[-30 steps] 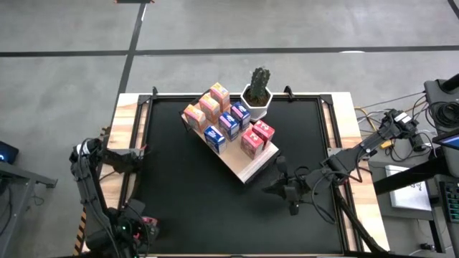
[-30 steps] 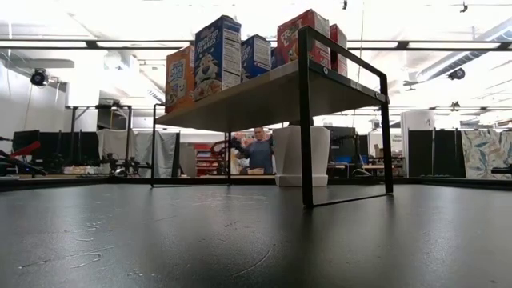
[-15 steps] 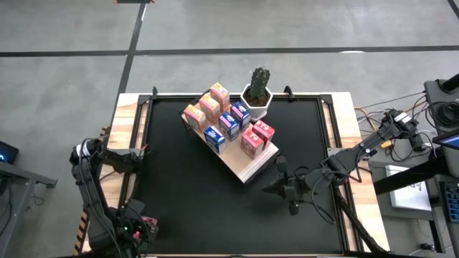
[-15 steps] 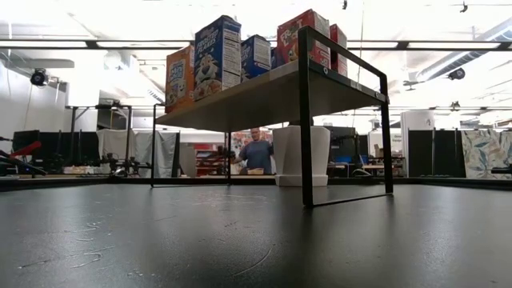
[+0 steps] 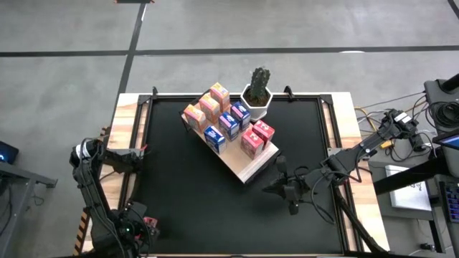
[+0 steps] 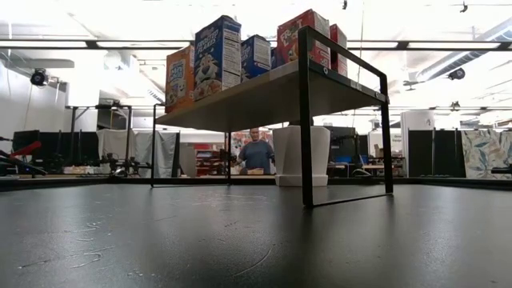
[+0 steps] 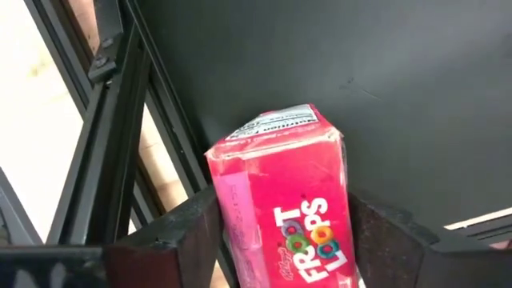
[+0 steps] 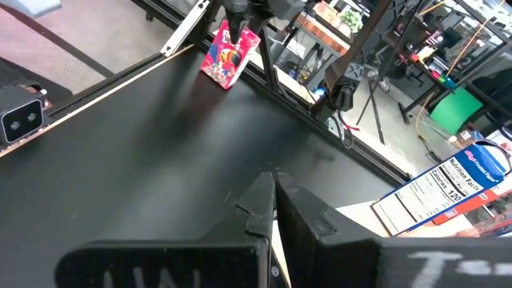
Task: Stack cereal on shelf
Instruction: Put the red cereal box on the shelf aligned with the other red cereal boxes
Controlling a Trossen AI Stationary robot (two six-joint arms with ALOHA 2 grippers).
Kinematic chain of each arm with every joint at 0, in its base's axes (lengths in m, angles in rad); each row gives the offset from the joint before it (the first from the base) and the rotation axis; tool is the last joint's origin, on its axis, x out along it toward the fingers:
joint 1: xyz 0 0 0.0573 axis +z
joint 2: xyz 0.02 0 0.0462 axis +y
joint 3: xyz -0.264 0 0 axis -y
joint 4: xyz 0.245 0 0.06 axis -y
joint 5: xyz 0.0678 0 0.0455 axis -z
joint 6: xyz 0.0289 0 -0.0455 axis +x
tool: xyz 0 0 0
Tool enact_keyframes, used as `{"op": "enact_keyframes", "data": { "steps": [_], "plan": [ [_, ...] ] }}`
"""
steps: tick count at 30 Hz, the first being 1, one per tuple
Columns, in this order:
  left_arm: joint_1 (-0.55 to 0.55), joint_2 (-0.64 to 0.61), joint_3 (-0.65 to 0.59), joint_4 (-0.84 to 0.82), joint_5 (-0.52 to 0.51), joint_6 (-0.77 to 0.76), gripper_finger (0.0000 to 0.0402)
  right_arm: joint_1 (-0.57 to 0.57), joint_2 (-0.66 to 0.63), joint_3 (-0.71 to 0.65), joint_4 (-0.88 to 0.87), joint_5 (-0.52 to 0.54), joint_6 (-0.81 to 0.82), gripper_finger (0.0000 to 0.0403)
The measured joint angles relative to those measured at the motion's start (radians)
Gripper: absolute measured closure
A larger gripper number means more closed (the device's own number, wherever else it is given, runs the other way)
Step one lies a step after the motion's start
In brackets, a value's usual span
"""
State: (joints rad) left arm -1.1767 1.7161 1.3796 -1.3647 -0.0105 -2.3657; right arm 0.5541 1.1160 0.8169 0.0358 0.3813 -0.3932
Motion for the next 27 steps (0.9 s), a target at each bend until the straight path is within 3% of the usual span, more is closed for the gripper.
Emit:
{"op": "enact_keyframes", "data": {
  "steps": [12,16,19,23,27],
  "plan": [
    [0.003,-0.001,0.025,0.002,-0.009,0.076,0.0228,0.0,0.0,0.0,0.0,0.0,0.001,0.0394],
    [0.005,-0.001,0.049,0.007,-0.069,0.132,0.0232,0.0,0.0,0.0,0.0,0.0,0.001,0.0394],
    [0.024,-0.001,0.092,0.022,-0.201,0.248,0.0233,0.0,0.0,0.0,0.0,0.0,0.001,0.0394],
    [0.105,-0.001,0.164,0.029,-0.464,0.506,0.0233,0.0,0.0,0.0,0.0,0.0,0.001,0.0394],
    [0.232,-0.002,0.244,0.095,-0.523,0.919,0.0233,0.0,0.0,0.0,-0.001,0.0,0.001,0.0394]
  ]
}}
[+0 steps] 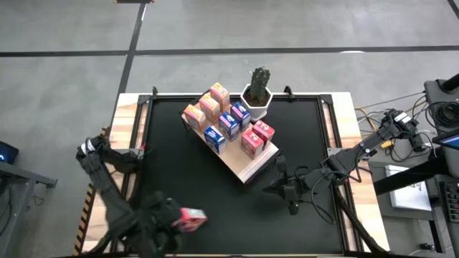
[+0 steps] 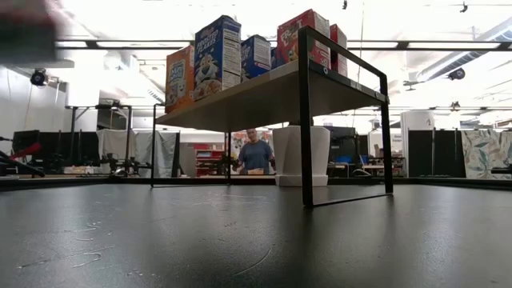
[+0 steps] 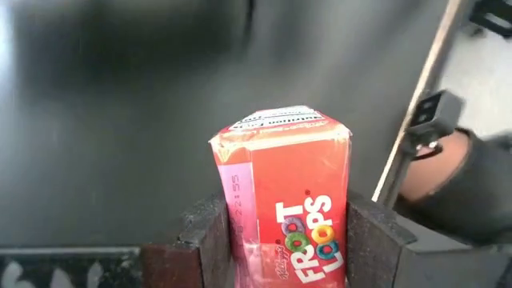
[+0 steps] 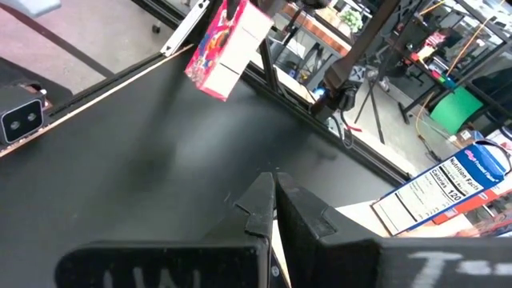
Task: Stack cereal on shelf
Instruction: Put the red cereal box on the shelf aligned with the other red cereal boxes
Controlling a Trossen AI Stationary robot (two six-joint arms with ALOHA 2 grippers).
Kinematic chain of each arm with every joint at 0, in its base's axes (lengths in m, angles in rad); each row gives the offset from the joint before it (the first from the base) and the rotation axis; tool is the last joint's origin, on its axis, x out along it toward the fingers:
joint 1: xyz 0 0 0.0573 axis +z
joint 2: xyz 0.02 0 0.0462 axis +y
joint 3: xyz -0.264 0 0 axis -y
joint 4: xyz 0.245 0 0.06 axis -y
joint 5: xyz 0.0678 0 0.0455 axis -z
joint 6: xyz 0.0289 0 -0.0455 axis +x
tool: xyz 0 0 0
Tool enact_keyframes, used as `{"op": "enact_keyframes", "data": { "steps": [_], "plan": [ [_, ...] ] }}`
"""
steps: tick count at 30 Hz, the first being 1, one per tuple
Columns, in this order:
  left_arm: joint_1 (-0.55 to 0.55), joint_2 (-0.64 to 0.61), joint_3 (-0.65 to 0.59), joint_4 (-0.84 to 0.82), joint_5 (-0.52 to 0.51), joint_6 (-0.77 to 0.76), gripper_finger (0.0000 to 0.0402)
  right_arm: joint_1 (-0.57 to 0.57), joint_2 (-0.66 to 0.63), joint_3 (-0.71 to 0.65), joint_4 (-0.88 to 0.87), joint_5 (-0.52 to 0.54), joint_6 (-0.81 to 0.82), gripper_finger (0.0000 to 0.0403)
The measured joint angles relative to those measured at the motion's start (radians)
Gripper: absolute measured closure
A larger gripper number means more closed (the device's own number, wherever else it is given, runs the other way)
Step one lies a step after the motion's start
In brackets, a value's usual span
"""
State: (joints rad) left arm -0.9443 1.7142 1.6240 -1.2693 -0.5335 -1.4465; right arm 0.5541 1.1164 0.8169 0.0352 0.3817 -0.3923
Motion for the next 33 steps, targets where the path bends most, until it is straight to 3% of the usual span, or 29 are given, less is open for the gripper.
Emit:
{"op": "enact_keyframes", "data": {
  "steps": [7,14,23,33],
  "plan": [
    [0.159,0.0,0.118,0.046,0.012,0.665,0.0233,0.0,0.0,-0.007,-0.001,0.0,0.0,0.0394],
    [0.281,0.0,0.186,0.035,0.001,1.144,0.0233,0.0,0.0,-0.008,0.0,0.0,-0.004,0.0394],
    [0.413,0.0,0.264,0.033,0.006,1.506,0.0233,0.0,0.0,-0.008,0.004,0.0,-0.005,0.0394],
    [0.556,0.0,0.294,0.058,0.14,1.731,0.0233,0.0,0.0,-0.008,0.004,0.0,0.011,0.0394]
  ]
}}
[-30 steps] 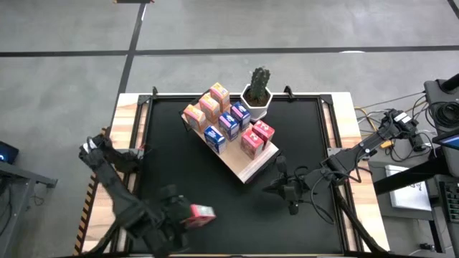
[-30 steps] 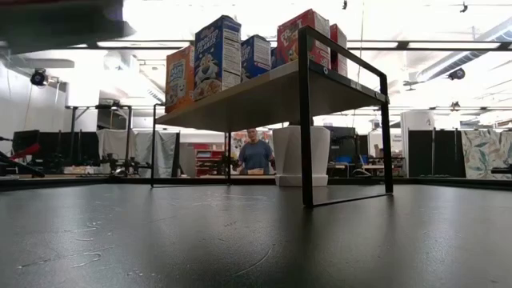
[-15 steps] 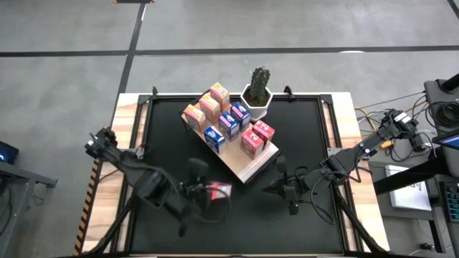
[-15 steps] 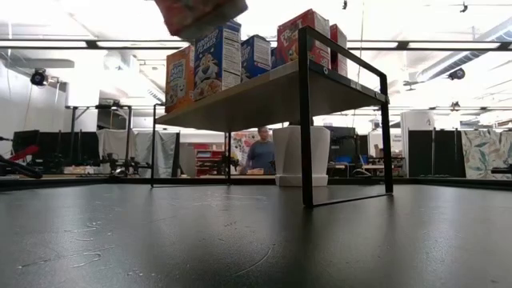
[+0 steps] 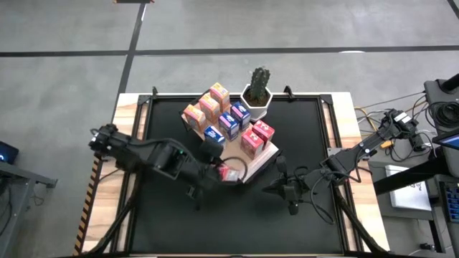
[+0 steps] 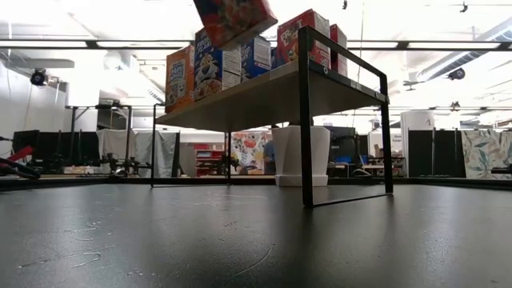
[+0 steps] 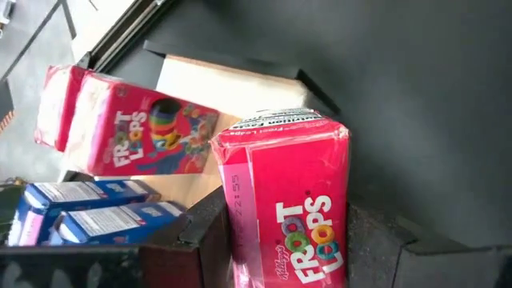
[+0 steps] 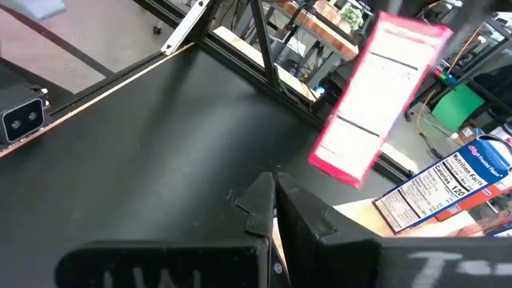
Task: Stack cereal on shelf
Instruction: Put the red cereal box on the shelf aligned with the other red cereal boxes
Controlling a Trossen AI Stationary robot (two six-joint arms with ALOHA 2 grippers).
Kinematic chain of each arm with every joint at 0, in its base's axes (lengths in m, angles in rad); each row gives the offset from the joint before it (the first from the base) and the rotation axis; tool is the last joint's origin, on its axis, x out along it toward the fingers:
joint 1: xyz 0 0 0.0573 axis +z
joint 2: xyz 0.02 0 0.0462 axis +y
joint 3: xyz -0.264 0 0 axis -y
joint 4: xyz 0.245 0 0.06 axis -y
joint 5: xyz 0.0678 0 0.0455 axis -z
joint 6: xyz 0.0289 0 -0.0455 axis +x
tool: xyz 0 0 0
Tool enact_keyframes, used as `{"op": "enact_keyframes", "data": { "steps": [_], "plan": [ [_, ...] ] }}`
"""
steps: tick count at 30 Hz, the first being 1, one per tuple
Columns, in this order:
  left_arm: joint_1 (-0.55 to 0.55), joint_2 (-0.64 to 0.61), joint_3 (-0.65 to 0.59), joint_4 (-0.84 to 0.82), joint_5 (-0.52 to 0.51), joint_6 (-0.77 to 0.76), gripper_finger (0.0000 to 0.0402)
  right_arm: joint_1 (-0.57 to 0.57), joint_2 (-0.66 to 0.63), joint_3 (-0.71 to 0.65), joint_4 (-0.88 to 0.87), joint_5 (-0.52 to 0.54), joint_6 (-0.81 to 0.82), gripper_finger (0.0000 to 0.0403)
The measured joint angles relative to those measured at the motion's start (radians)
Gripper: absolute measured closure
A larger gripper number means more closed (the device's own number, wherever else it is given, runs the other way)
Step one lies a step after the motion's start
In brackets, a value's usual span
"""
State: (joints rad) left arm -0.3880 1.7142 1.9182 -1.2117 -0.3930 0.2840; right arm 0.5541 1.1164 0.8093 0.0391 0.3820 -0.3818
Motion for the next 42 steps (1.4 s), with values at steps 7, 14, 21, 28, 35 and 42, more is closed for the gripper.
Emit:
{"op": "enact_keyframes", "data": {
  "steps": [7,14,21,28,35,42],
  "plan": [
    [0.098,0.0,-0.001,0.023,0.062,0.097,0.0233,0.0,0.0,0.0,0.0,0.001,0.004,0.0394],
    [0.17,0.0,-0.002,0.072,0.144,0.146,0.0233,0.0,0.0,0.0,0.003,0.002,0.005,0.0394],
    [0.208,0.0,-0.007,0.126,0.144,0.157,0.0233,0.0,0.0,0.0,0.003,0.003,0.005,0.0394],
    [0.222,0.0,-0.027,0.151,0.144,0.154,0.0233,0.0,-0.002,0.0,0.004,0.011,0.016,0.0394],
    [0.232,0.01,-0.042,0.154,0.142,0.142,0.0233,0.0,-0.002,0.0,0.004,0.011,0.025,0.0394],
    [0.233,0.059,-0.042,0.149,0.142,0.142,0.0233,0.0,-0.002,0.0,0.004,0.011,0.029,0.0394]
  ]
}}
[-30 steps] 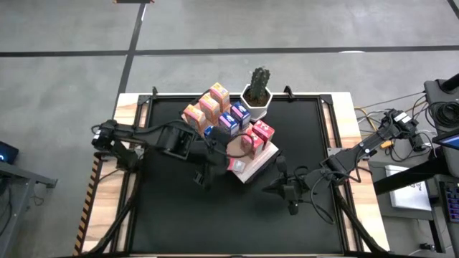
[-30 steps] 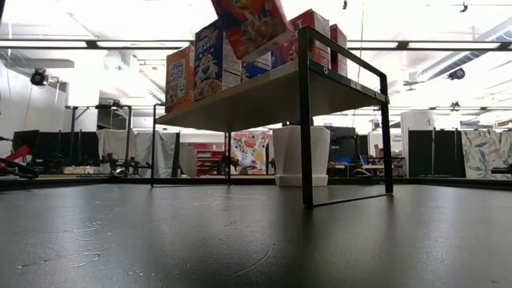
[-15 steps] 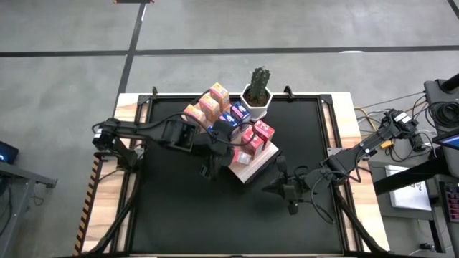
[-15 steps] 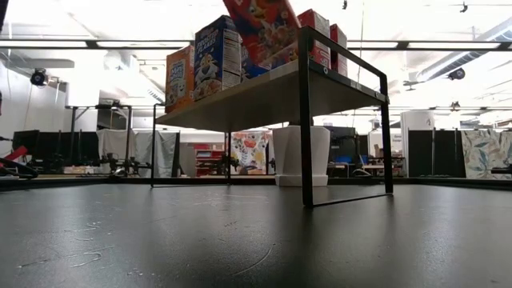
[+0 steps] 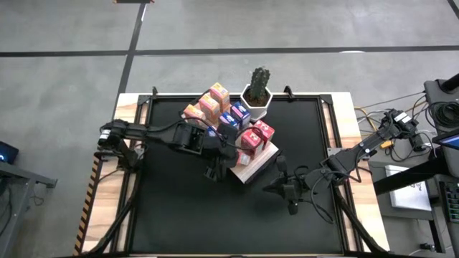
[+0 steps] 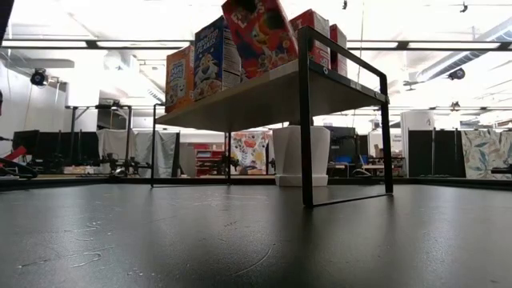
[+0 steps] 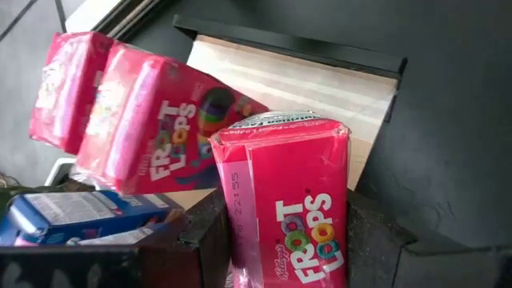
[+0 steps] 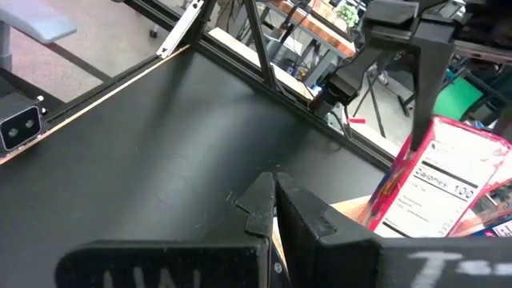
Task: Stack cereal on shelf
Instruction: Put the red cereal box on the shelf aligned with the other red cereal boxes
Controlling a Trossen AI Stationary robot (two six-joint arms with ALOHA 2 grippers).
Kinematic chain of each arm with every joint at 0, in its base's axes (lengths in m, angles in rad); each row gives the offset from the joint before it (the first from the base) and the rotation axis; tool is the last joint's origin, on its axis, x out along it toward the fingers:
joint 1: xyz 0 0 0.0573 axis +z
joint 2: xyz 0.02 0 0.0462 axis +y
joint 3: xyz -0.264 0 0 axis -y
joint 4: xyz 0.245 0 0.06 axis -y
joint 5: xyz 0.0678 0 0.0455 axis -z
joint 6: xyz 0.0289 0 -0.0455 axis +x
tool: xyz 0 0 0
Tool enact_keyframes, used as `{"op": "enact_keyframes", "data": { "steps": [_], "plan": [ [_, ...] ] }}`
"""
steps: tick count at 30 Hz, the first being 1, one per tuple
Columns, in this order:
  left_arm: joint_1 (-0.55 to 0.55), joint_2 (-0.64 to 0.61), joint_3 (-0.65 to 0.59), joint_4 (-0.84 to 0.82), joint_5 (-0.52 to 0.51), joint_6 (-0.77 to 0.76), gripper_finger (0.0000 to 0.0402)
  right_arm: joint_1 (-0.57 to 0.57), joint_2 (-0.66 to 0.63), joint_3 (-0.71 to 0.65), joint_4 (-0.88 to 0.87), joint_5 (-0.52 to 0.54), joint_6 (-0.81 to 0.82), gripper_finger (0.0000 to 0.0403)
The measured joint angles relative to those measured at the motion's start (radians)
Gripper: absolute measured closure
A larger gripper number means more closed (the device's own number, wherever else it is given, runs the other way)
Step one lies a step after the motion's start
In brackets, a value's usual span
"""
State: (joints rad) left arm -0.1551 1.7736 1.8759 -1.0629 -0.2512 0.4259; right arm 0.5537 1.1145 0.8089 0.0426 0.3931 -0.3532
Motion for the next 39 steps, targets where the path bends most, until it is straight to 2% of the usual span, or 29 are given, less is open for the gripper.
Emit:
{"op": "enact_keyframes", "data": {
  "steps": [10,15,27,39],
  "plan": [
    [0.0,0.004,0.0,-0.01,0.004,0.002,0.0233,0.0,0.0,0.0,0.0,0.0,0.002,0.0394],
    [0.0,0.003,0.016,-0.011,0.058,0.0,0.0231,0.0,0.0,0.0,0.0,0.0,0.002,0.0394],
    [0.0,0.002,0.028,0.001,0.057,0.001,0.0169,0.0,0.0,0.0,0.0,0.0,0.002,0.0394],
    [-0.002,-0.029,0.028,-0.001,0.051,0.033,0.0159,0.0,-0.001,0.0,0.0,0.0,0.005,0.0394]
  ]
}}
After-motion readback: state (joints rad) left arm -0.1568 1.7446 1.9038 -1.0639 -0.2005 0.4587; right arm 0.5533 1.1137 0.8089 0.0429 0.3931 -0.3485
